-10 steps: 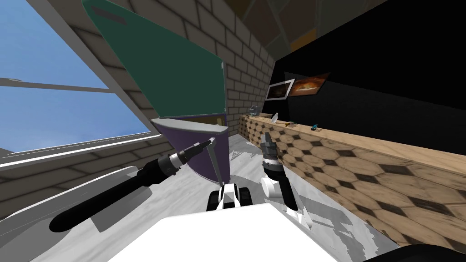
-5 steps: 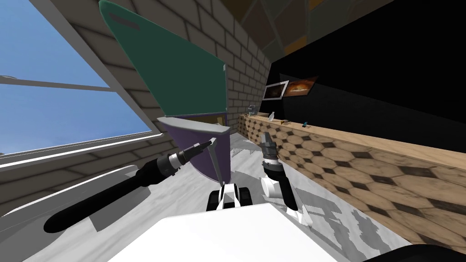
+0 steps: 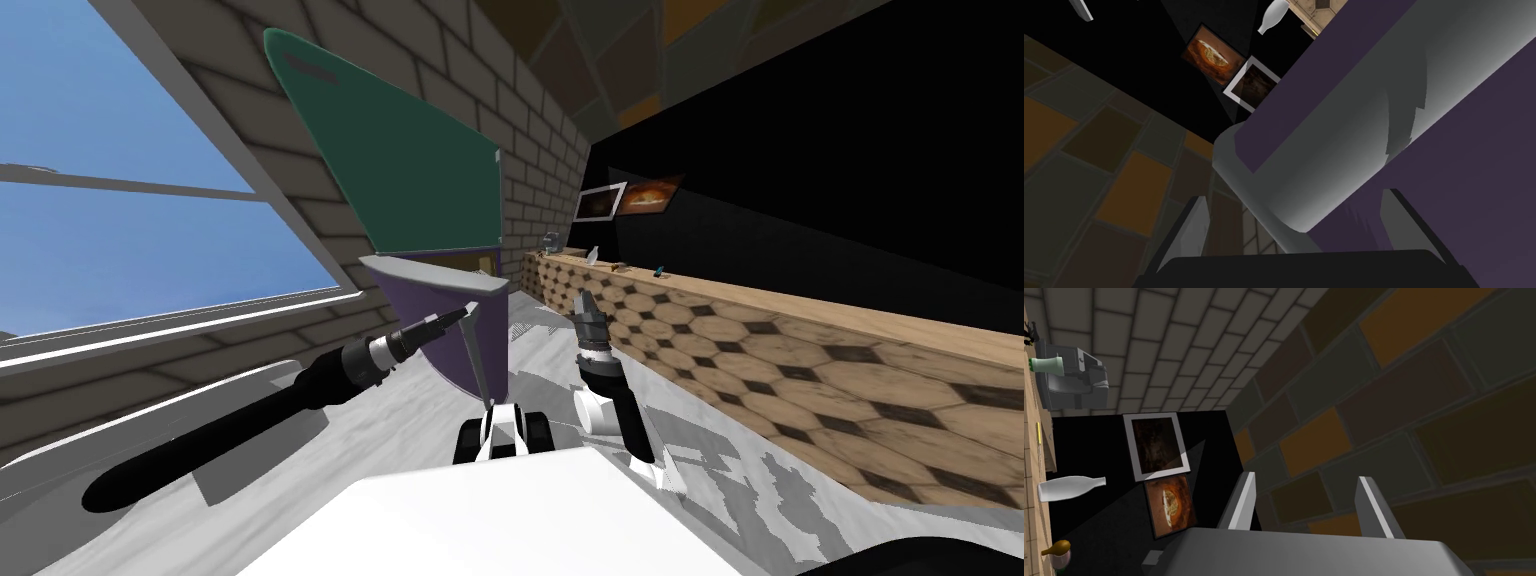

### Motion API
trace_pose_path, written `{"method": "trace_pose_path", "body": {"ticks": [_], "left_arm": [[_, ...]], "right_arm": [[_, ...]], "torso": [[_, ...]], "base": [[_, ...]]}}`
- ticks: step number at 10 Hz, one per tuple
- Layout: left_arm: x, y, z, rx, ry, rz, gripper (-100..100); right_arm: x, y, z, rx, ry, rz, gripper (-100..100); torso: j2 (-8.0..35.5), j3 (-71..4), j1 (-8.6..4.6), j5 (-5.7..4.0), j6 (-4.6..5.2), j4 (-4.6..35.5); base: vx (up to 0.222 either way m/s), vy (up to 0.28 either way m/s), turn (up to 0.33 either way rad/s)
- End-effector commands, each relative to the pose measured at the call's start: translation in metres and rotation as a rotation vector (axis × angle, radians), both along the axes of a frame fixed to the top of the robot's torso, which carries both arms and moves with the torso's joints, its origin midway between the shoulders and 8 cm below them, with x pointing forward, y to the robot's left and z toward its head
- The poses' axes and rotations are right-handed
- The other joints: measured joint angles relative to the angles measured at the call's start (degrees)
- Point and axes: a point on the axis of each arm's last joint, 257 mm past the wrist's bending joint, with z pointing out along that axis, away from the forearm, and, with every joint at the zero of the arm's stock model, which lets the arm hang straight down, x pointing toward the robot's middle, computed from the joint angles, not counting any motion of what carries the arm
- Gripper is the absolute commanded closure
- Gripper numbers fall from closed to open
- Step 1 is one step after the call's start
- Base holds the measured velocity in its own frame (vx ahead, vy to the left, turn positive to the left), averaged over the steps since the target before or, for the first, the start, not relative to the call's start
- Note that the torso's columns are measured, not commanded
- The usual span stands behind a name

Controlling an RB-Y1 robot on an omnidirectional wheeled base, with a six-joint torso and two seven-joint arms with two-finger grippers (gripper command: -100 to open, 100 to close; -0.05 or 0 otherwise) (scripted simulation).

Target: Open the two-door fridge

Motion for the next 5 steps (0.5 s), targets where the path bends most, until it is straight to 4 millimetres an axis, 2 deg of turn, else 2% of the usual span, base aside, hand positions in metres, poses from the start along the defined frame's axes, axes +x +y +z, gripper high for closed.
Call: {"method": "trace_pose_path", "body": {"ticks": [1,5], "left_arm": [[0.000,-0.004,0.017,-0.003,0.001,-0.015,-100],[-0.002,-0.013,0.050,-0.004,0.002,-0.050,-100]], "right_arm": [[0.000,0.000,0.000,0.000,0.000,0.000,0],[0.000,0.000,0.000,0.000,0.000,0.000,0]], "torso": [[-0.6,-0.5,0.14,-0.02,0.08,0.0],[-0.7,-0.7,0.28,0.00,0.12,0.0]], "base": [[0.006,-0.016,0.063],[0.009,-0.011,0.074]]}}
